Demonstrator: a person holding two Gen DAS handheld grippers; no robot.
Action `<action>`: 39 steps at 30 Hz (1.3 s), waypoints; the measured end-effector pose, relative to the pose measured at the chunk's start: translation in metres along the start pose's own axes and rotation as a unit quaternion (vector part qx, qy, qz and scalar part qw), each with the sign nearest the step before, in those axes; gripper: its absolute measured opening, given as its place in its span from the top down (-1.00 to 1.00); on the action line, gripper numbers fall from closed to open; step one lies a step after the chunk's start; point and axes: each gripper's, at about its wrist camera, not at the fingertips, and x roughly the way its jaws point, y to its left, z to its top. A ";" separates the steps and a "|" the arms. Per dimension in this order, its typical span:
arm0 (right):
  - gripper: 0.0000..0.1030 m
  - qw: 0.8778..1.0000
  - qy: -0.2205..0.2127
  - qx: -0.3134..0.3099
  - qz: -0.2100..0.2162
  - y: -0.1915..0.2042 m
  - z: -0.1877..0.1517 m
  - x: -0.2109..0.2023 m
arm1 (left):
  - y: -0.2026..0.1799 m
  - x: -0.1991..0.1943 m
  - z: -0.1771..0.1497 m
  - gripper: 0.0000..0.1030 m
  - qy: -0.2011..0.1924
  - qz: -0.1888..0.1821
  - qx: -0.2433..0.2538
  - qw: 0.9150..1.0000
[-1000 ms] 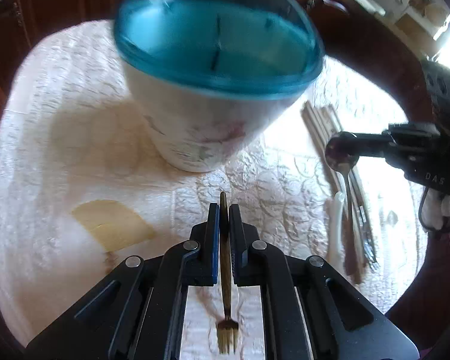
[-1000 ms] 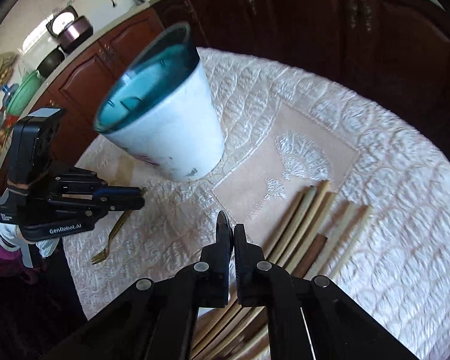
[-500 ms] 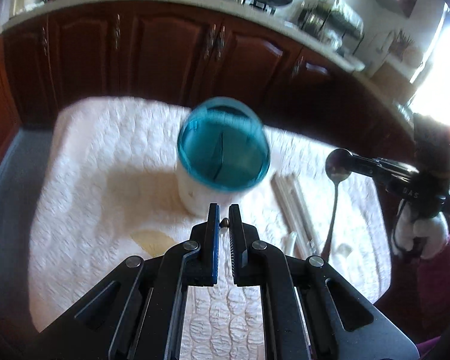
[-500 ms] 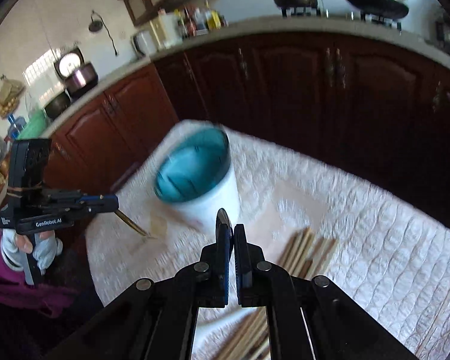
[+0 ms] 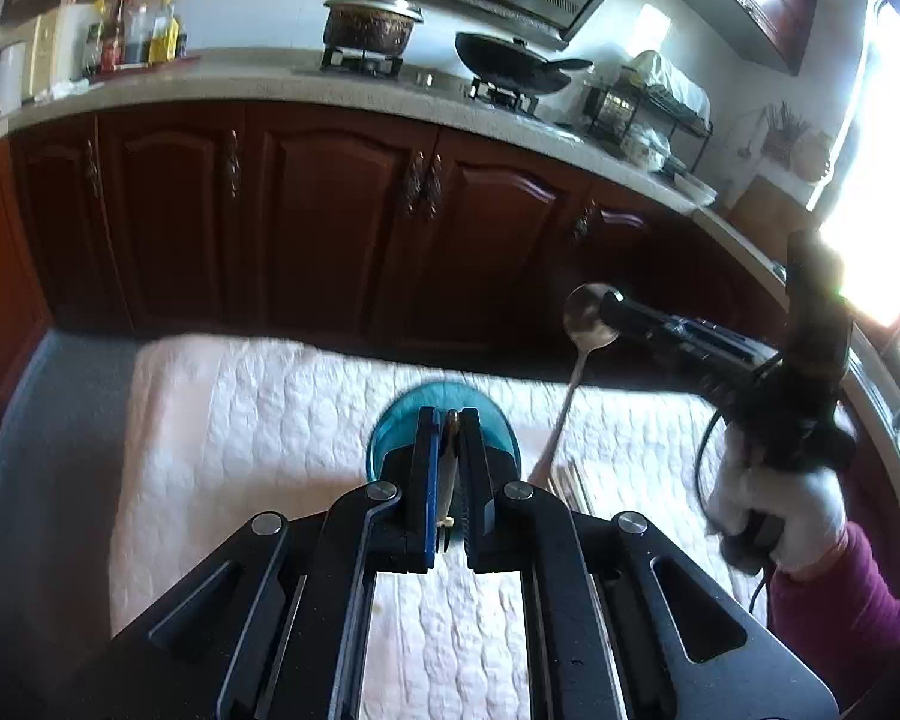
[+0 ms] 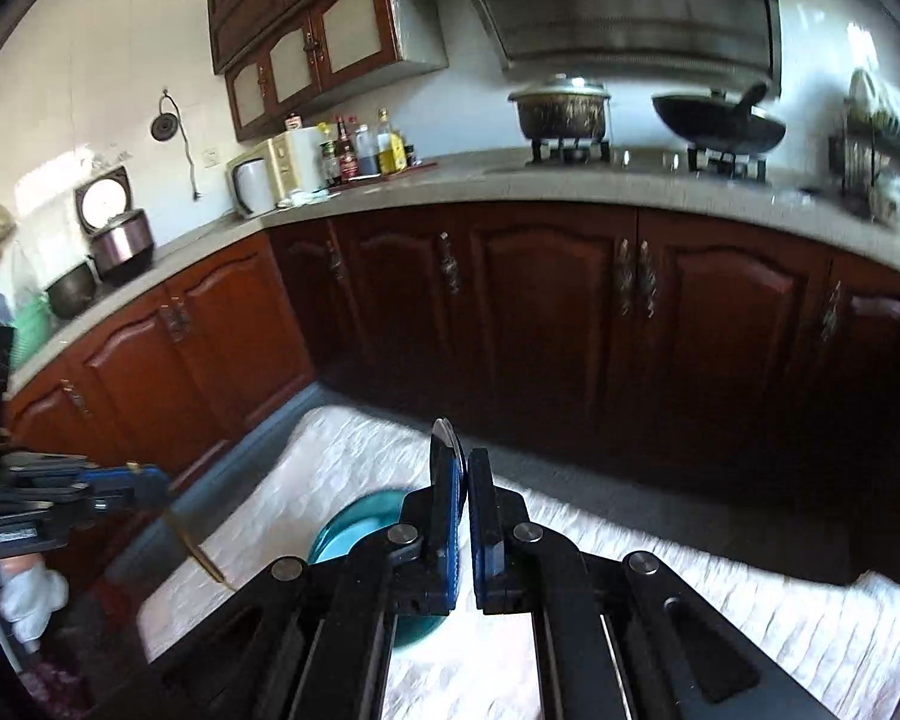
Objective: Organize utensils
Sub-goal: 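Lower the fork into the teal cup with the left gripper while the right drops the spoon in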
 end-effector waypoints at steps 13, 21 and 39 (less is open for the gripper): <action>0.95 0.993 0.004 -0.082 -0.083 0.022 -0.005 0.055 | 0.013 0.081 0.015 0.91 0.010 0.052 0.000 0.999; 0.95 0.992 0.026 -0.099 -0.080 0.029 -0.029 0.069 | 0.015 0.110 0.000 0.91 0.025 0.072 0.001 0.997; 0.90 0.992 0.084 -0.081 -0.053 0.028 -0.070 0.079 | 0.012 0.139 -0.022 0.91 0.049 0.109 0.009 0.993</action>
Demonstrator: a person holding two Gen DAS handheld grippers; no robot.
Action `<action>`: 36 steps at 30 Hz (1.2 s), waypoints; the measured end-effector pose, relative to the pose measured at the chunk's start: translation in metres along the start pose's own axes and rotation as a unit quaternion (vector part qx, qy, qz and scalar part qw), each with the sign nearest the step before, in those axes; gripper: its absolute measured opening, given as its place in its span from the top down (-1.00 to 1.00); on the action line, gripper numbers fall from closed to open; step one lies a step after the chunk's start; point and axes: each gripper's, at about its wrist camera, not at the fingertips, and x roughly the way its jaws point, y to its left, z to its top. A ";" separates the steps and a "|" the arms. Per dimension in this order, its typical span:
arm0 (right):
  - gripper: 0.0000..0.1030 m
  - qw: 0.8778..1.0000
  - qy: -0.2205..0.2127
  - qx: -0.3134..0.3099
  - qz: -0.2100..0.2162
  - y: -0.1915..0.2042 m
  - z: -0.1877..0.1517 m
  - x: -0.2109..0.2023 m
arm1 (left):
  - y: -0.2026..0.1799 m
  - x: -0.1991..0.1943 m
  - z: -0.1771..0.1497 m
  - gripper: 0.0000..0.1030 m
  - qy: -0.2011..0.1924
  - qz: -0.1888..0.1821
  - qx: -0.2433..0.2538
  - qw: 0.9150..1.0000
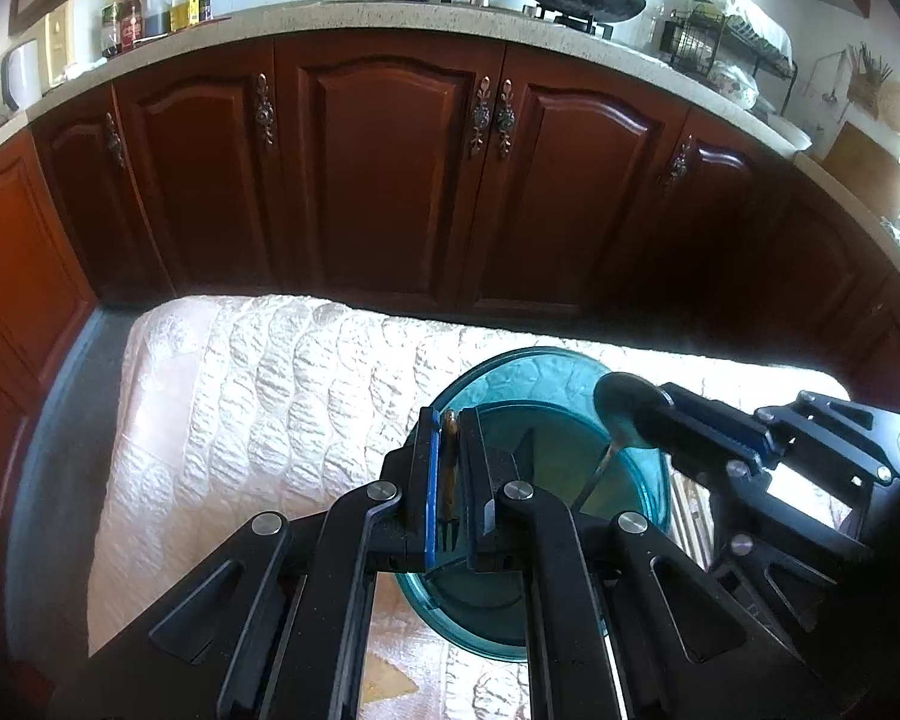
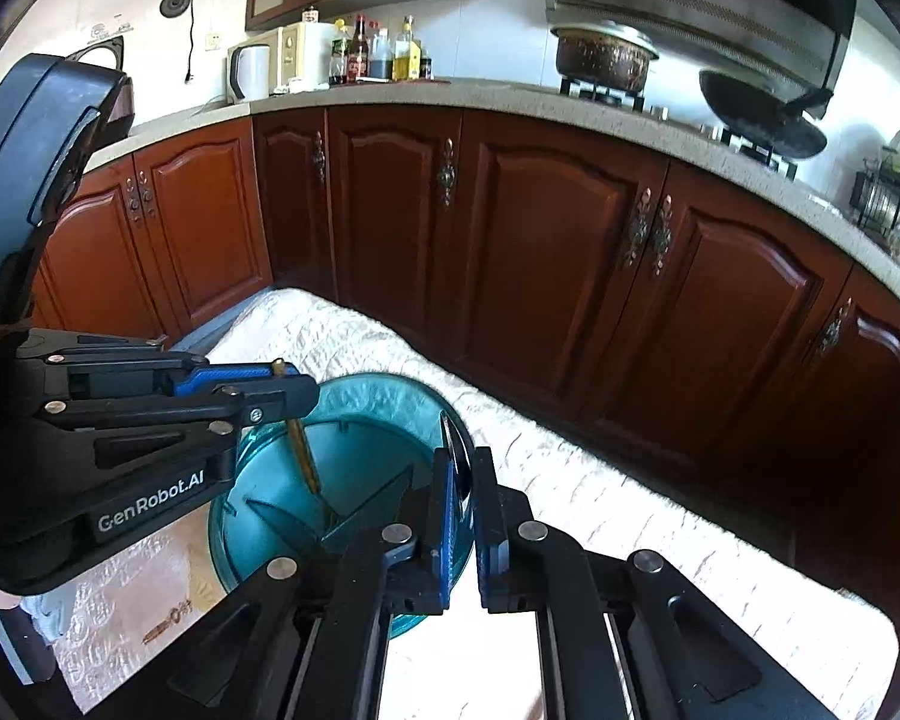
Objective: Organize utensils
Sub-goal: 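Lower the fork into the teal cup with the left gripper while the right drops the spoon in, then open the left gripper and withdraw both tools from the cup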
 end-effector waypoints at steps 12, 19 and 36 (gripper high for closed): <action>0.81 0.998 0.005 0.052 0.035 -0.015 -0.001 0.000 | -0.001 0.005 -0.003 0.90 0.011 0.004 0.000 1.000; 0.48 0.997 0.005 0.063 0.039 -0.015 -0.005 -0.006 | 0.003 0.000 -0.005 0.60 0.018 -0.004 -0.013 1.000; 0.38 0.996 0.000 0.086 0.031 -0.013 -0.017 -0.027 | -0.011 -0.035 -0.019 0.34 -0.007 0.009 -0.002 1.000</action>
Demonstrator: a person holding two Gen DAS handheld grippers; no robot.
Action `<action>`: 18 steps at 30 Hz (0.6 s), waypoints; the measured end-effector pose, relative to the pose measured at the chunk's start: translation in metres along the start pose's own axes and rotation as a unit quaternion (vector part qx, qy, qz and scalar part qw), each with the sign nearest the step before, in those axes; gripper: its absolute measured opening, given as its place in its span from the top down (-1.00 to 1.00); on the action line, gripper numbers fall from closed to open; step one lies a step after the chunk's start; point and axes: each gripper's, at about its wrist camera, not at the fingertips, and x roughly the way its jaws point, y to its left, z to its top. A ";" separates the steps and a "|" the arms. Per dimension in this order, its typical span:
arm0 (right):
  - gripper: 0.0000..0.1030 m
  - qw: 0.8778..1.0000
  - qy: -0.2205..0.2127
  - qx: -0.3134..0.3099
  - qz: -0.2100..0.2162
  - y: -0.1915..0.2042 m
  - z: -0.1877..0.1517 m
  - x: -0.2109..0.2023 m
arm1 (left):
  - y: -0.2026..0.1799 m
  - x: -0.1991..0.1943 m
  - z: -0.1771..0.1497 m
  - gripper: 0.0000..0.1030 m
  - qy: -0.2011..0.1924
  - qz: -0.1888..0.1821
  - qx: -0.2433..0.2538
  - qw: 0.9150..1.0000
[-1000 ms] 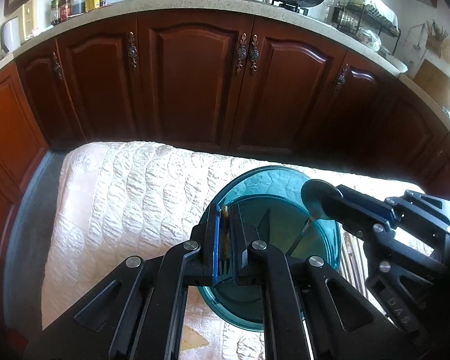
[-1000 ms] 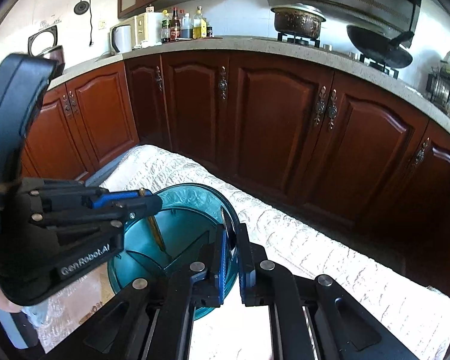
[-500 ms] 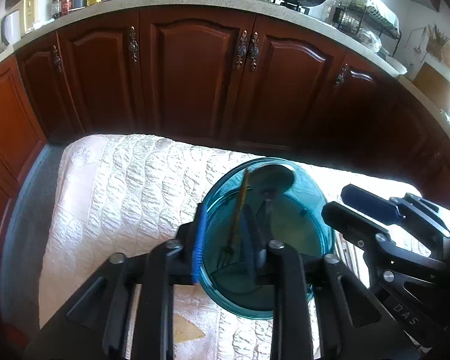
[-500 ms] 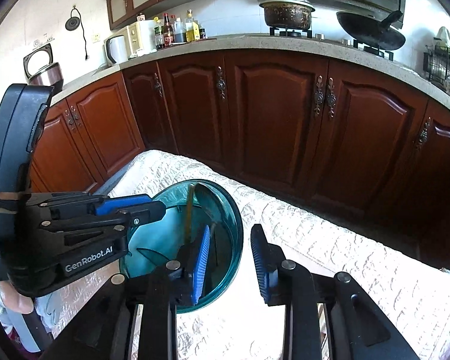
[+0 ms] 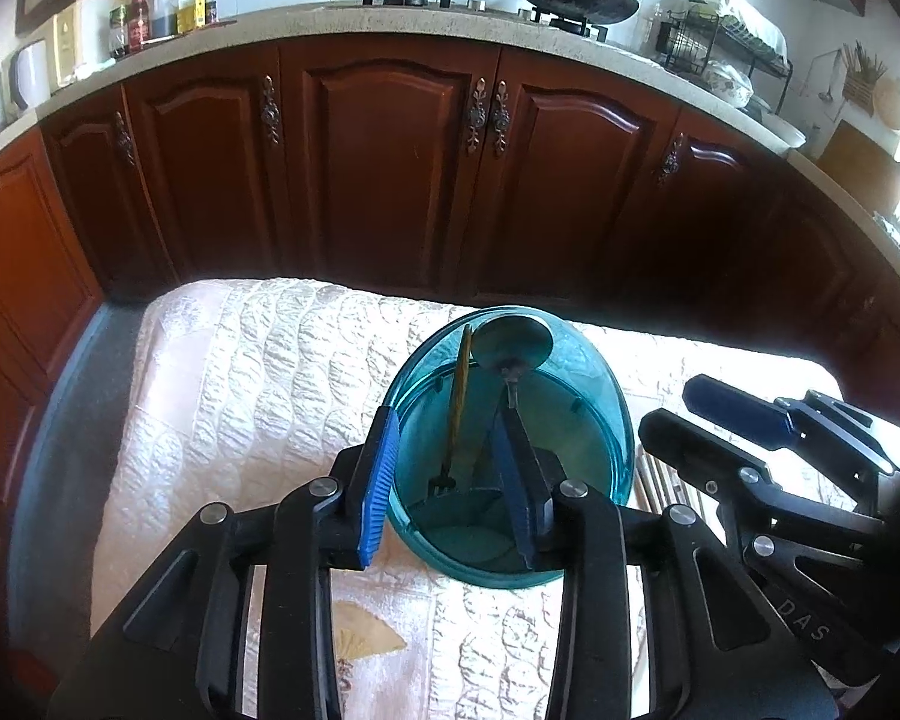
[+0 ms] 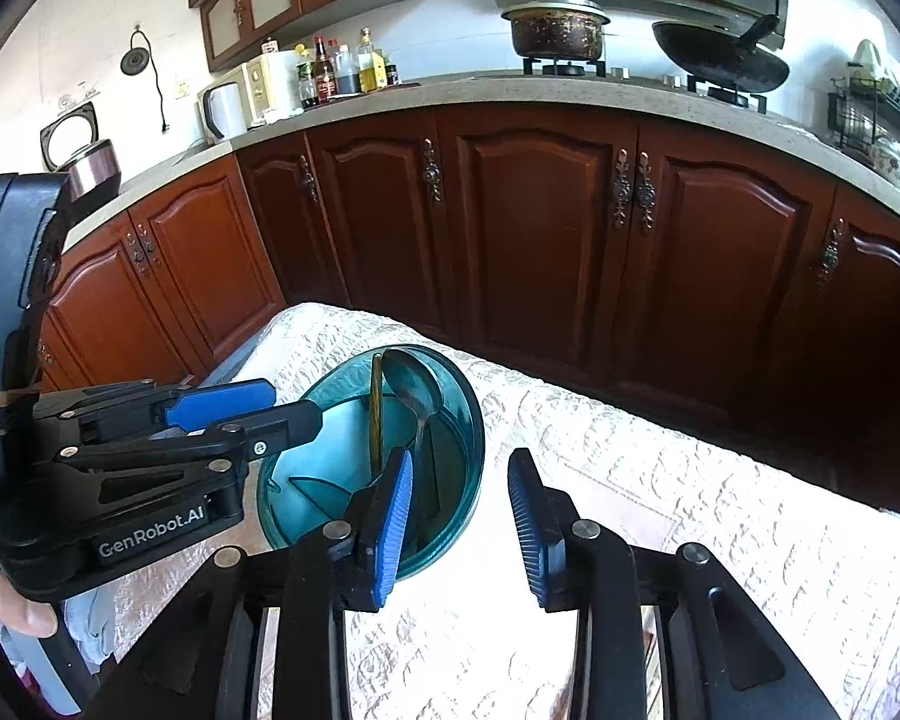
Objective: Organize utensils
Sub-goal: 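Open the left gripper and withdraw both tools from the cup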
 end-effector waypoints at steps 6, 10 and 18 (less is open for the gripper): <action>0.32 1.000 -0.003 0.011 -0.010 -0.001 -0.008 -0.015 | -0.007 -0.015 -0.008 0.22 -0.011 0.010 0.007 1.000; 0.29 0.999 -0.006 0.021 -0.023 -0.007 -0.015 -0.028 | -0.013 -0.023 -0.017 0.20 -0.016 0.012 0.015 1.000; 0.23 0.997 0.003 0.052 -0.053 -0.026 -0.041 -0.051 | -0.029 -0.035 -0.035 0.17 -0.013 -0.005 0.032 0.999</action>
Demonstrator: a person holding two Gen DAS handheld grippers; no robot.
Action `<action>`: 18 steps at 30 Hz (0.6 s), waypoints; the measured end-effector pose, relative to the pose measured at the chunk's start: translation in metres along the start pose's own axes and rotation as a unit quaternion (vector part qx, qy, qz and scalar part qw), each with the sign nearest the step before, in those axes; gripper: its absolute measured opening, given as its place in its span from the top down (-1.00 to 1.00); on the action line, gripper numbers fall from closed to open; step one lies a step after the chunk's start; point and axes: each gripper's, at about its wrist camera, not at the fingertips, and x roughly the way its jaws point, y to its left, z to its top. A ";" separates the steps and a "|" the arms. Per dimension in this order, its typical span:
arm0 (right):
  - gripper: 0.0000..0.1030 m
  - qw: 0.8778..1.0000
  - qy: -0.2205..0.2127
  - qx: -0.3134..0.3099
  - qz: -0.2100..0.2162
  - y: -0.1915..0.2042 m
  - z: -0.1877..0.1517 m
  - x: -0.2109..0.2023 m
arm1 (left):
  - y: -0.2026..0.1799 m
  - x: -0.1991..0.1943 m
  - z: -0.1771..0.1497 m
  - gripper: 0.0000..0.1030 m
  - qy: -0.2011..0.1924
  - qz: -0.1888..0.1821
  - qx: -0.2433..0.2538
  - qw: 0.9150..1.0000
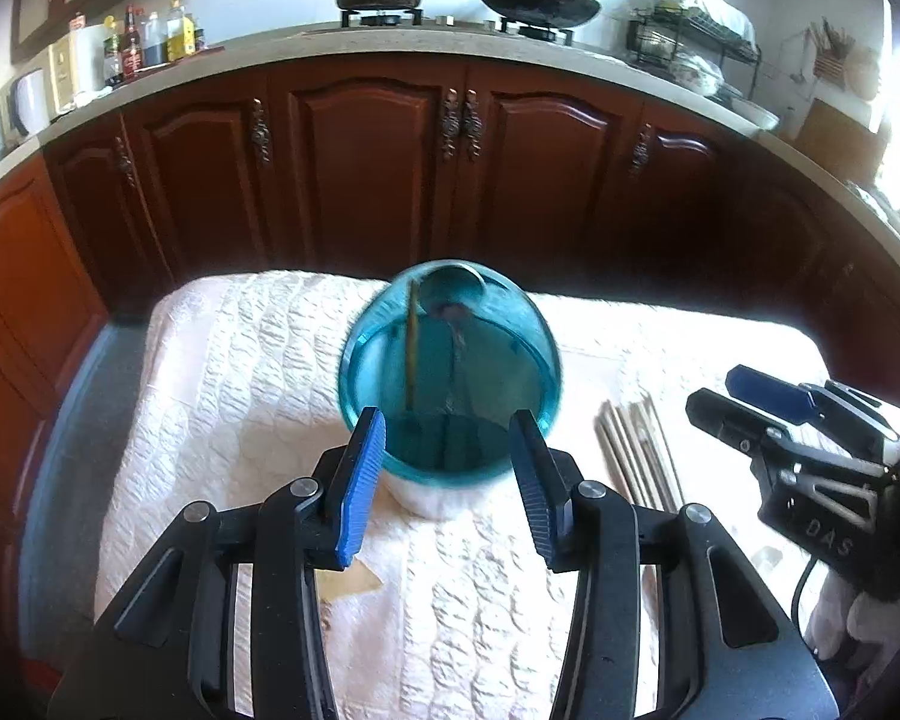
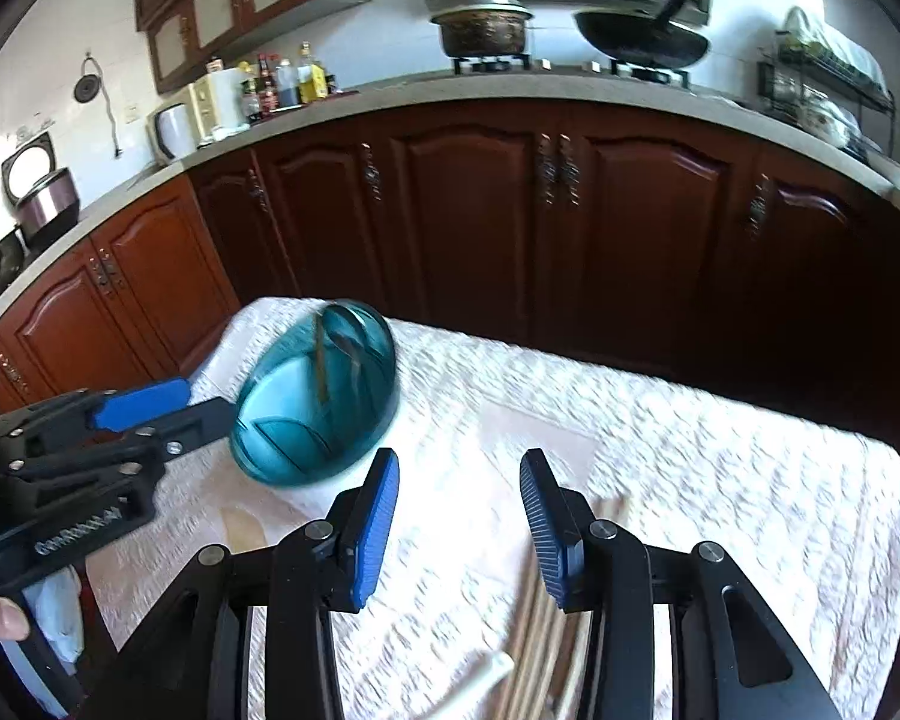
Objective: Organize utensils
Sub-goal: 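Open the left gripper and withdraw both tools from the cup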
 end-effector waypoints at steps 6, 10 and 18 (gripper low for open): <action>0.21 0.999 0.017 0.025 -0.021 -0.029 -0.026 -0.015 | -0.015 -0.003 -0.018 0.05 0.020 -0.027 0.012 0.999; 0.21 0.998 0.030 0.038 -0.034 -0.046 -0.046 -0.023 | -0.026 0.000 -0.030 -0.03 0.038 -0.048 0.020 0.998; 0.21 0.993 0.073 0.076 -0.047 -0.085 -0.094 -0.022 | -0.045 0.019 -0.055 -0.03 0.084 -0.077 0.038 0.993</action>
